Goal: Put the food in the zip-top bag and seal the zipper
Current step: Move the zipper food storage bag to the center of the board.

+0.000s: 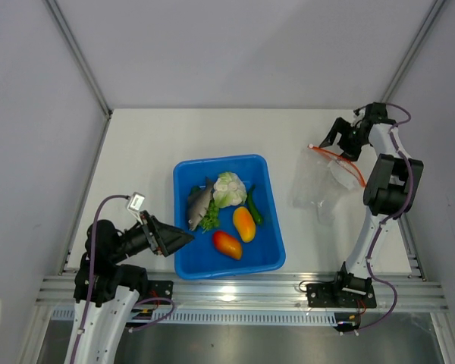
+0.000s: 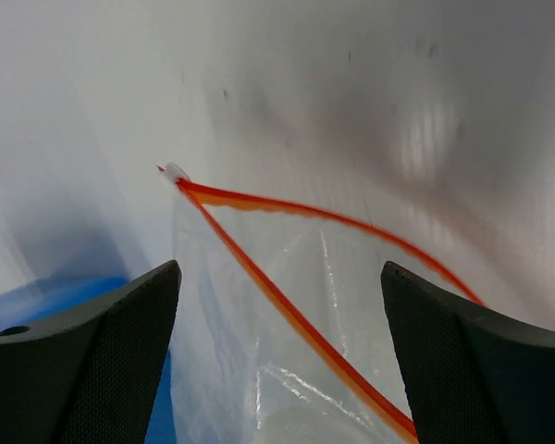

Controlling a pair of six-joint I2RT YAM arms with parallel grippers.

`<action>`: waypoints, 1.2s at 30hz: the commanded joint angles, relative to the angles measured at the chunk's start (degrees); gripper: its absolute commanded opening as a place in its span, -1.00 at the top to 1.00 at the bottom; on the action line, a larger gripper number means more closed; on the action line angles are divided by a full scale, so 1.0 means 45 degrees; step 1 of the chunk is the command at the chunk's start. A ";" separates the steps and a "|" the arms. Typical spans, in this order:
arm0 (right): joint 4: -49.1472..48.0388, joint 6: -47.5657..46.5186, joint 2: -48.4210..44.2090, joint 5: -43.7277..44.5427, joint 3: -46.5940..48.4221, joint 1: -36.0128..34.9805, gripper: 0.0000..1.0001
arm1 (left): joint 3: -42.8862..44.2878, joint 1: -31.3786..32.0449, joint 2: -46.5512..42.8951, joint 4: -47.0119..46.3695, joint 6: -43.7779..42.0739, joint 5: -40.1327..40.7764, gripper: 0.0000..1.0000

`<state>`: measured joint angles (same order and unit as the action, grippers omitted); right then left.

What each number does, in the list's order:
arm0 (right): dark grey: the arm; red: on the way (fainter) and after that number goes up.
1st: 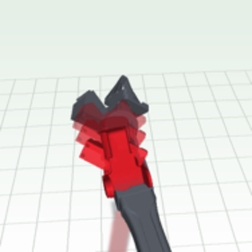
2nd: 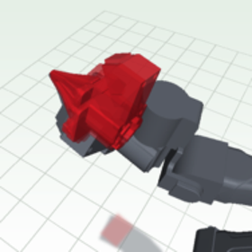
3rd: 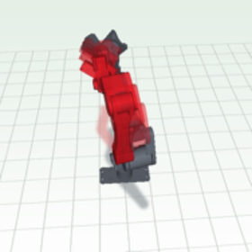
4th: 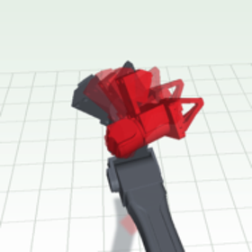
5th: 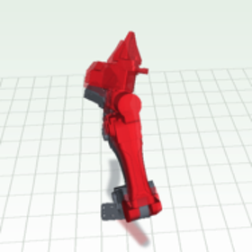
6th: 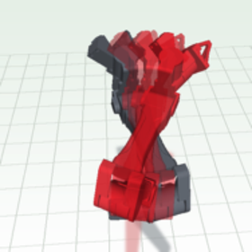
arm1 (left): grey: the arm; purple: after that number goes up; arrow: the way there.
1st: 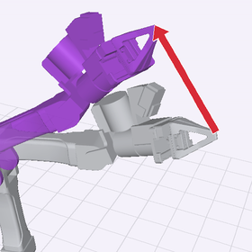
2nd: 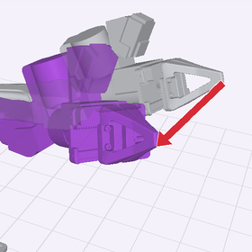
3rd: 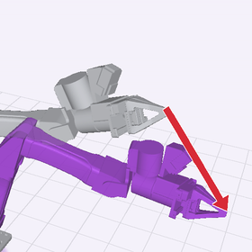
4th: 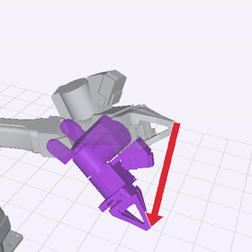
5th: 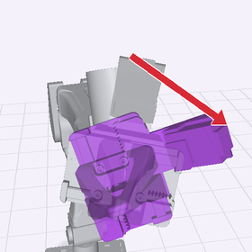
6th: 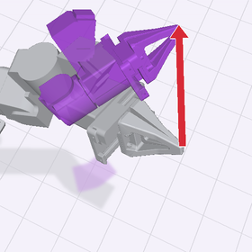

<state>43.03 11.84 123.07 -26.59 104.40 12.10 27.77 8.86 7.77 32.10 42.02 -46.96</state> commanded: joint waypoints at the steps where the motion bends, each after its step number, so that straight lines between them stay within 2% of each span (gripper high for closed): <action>1: -0.0479 -0.0247 -0.1019 -0.1551 -0.1205 -0.0052 -0.79 | -0.0097 -0.0016 -0.0047 -0.0531 0.0271 -0.0287 -0.99; 3: -0.0693 -0.0345 -0.1234 -0.1979 -0.1987 -0.0052 -0.72 | -0.0019 -0.0016 -0.0047 -0.0492 0.0252 -0.0268 -0.99; 4: -0.0791 -0.0345 -0.1505 -0.2175 -0.2240 -0.0052 -0.58 | 0.0001 -0.0016 -0.0028 -0.0434 0.0213 -0.0268 -0.99; 6: -0.1335 -0.0131 -0.1838 -0.2624 -0.3058 -0.0032 -0.48 | 0.0233 -0.0016 0.0109 -0.0220 0.0135 -0.0287 -0.99; 7: -0.1474 0.0005 -0.1995 -0.3071 -0.3237 -0.0032 -0.34 | 0.0274 -0.0016 0.0129 -0.0006 0.0096 -0.0229 -0.99; 9: -0.1670 0.0182 -0.2405 -0.3756 -0.3627 -0.0071 -0.25 | 0.0410 -0.0016 0.0012 0.0210 0.0096 -0.0132 -0.99; 10: -0.1767 0.0260 -0.2542 -0.4281 -0.3707 -0.0110 -0.09 | 0.0527 -0.0016 -0.0027 0.0404 0.0115 -0.0015 -0.99; 11: -0.1768 0.0377 -0.2853 -0.4441 -0.3766 -0.0149 -0.06 | 0.0548 -0.0016 -0.0066 0.0484 0.0173 0.0025 -0.99; 17: -0.1963 0.0553 -0.4436 -0.5417 -0.4897 -0.0423 -0.07 | 0.0489 -0.0016 -0.0145 0.0427 0.0915 0.0317 -0.98; 23: -0.2121 0.0886 -0.5492 -0.5772 -0.6149 -0.0987 -0.05 | 0.0508 -0.0016 -0.0145 -0.0393 0.2068 0.0221 -0.87; 32: -0.0753 0.0340 -0.6897 -0.3214 -0.6890 -0.2649 0.01 | 0.0958 -0.0016 -0.0223 0.0230 0.2088 0.0514 -0.81; 36: -0.0188 0.0066 -0.7601 -0.2179 -0.7300 -0.3254 -0.04 | 0.1016 -0.0016 -0.0106 0.0153 0.2166 0.0514 -0.76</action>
<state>39.62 14.04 92.75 -41.52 72.29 -1.76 30.17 8.86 7.42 32.77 50.57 -45.15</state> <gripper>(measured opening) 0.508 0.887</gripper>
